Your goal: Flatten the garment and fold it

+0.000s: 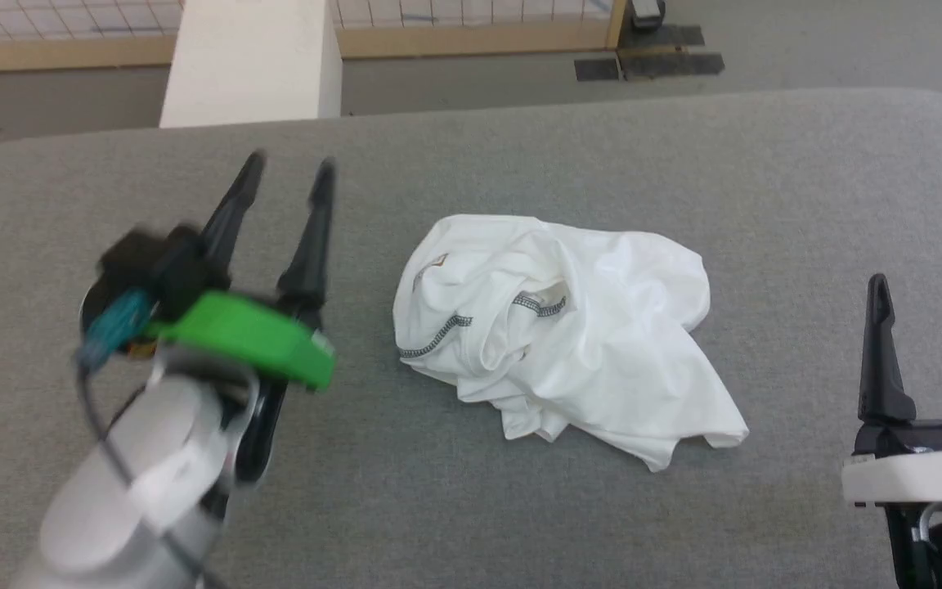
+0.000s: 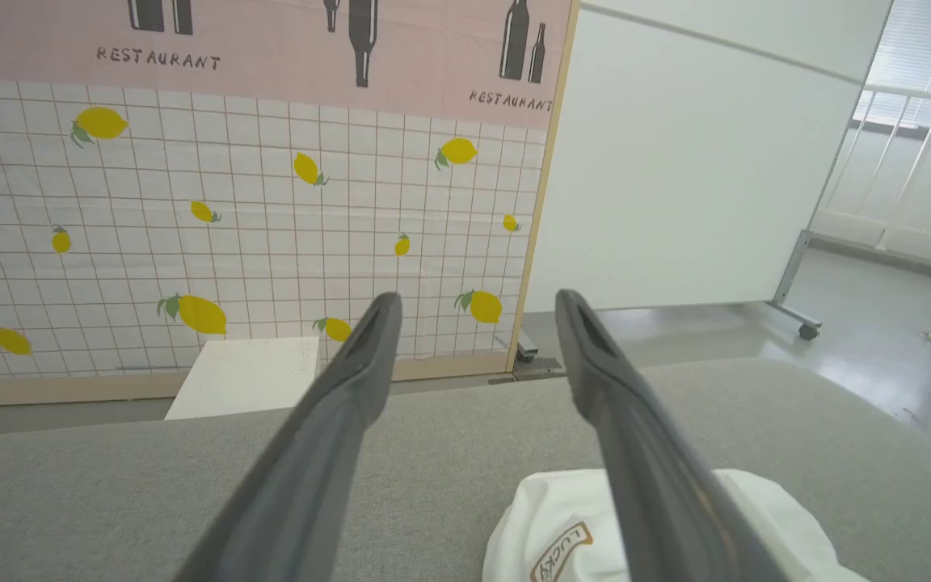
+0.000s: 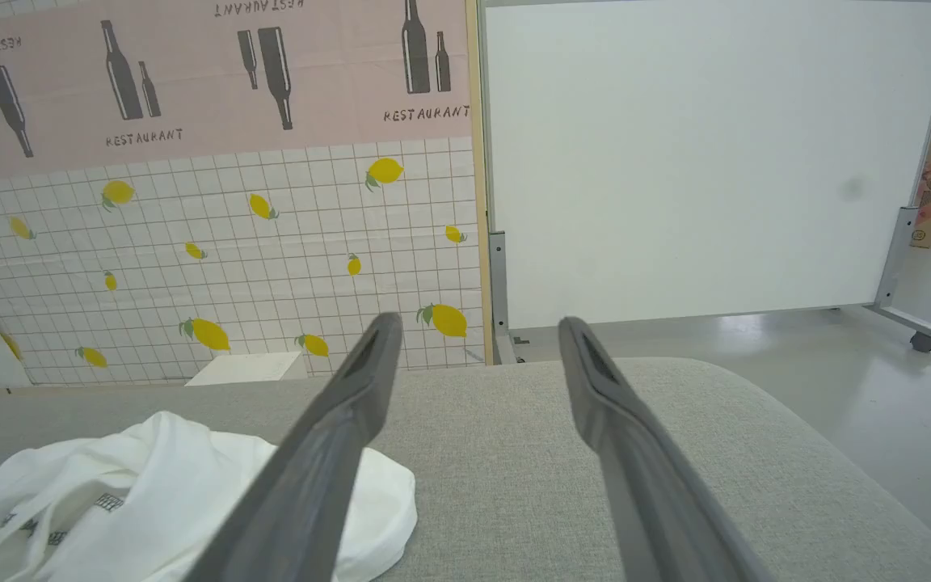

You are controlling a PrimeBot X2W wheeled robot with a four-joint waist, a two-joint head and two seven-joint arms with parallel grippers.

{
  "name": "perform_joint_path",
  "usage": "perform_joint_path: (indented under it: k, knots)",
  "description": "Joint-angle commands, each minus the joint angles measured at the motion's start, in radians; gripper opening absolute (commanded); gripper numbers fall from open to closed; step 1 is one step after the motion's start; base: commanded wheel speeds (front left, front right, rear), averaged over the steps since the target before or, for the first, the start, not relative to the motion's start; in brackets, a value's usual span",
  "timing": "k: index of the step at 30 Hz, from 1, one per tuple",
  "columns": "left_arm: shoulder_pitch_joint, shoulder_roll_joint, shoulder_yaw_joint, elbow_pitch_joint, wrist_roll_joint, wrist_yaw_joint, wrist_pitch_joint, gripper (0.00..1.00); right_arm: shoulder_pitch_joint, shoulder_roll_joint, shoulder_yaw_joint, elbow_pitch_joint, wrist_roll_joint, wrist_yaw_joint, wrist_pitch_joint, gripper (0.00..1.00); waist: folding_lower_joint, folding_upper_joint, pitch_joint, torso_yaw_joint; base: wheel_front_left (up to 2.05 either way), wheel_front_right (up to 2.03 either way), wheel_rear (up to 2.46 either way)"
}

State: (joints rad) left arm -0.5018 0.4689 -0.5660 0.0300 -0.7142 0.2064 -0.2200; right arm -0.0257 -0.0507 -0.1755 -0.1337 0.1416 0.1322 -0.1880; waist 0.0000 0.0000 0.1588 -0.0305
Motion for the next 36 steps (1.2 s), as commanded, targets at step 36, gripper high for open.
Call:
perform_joint_path:
  k: [36]
  knots:
    - [0.476, -0.312, 0.37, -0.162, 0.393, -0.184, -0.042, 1.0, -0.407, -0.086, 0.062, 0.039, 0.112, -0.002, 0.763, 1.0, 0.0, 0.0, 0.208, 0.145, 0.0, 0.0, 0.0]
